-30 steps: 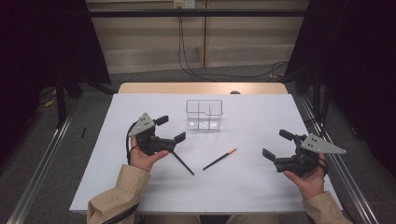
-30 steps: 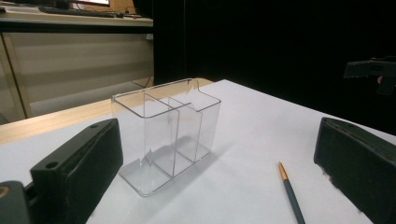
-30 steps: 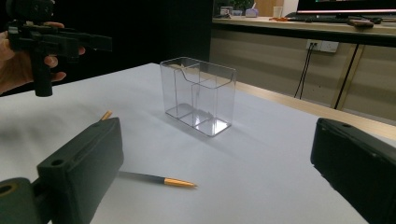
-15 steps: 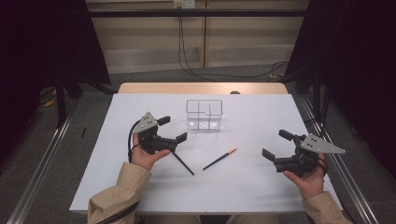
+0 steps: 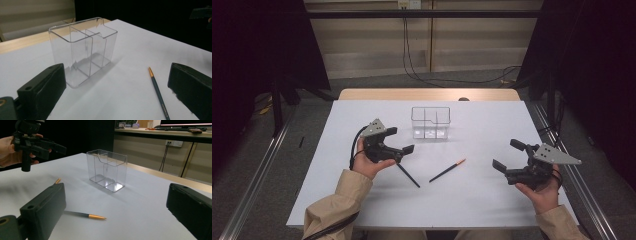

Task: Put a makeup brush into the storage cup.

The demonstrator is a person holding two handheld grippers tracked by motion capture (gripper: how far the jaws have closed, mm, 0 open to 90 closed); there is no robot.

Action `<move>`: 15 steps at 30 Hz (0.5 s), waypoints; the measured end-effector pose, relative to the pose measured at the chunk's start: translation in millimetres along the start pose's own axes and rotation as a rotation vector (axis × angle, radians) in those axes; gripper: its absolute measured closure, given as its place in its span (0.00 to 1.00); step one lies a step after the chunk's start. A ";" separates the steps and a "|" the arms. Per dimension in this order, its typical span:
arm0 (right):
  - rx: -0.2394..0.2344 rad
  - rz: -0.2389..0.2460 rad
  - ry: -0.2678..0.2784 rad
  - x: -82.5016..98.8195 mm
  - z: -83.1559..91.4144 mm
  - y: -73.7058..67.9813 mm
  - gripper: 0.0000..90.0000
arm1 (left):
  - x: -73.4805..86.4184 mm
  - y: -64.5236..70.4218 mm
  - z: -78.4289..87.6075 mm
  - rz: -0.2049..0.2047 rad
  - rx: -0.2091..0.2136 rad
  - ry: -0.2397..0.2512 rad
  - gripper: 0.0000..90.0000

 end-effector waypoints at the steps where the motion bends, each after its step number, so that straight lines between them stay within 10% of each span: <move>1: 0.000 0.000 0.000 0.0 0.0 0.1 0.02 | 0.2 -0.4 -0.1 0.001 0.001 -0.008 0.02; 15: -0.003 0.003 -0.003 0.4 -0.4 -0.2 0.02 | -1.7 -6.2 0.2 0.009 -0.002 -0.147 0.02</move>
Point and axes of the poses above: each handheld gripper's, and its own axes: z roughly backward along the jaws, x roughly out of its underside, y roughly to its right, the point moved 3 cm from there along -z, roughly forward along the jaws, and after that the axes turned 14 degrees about x, right-handed, at the moved point
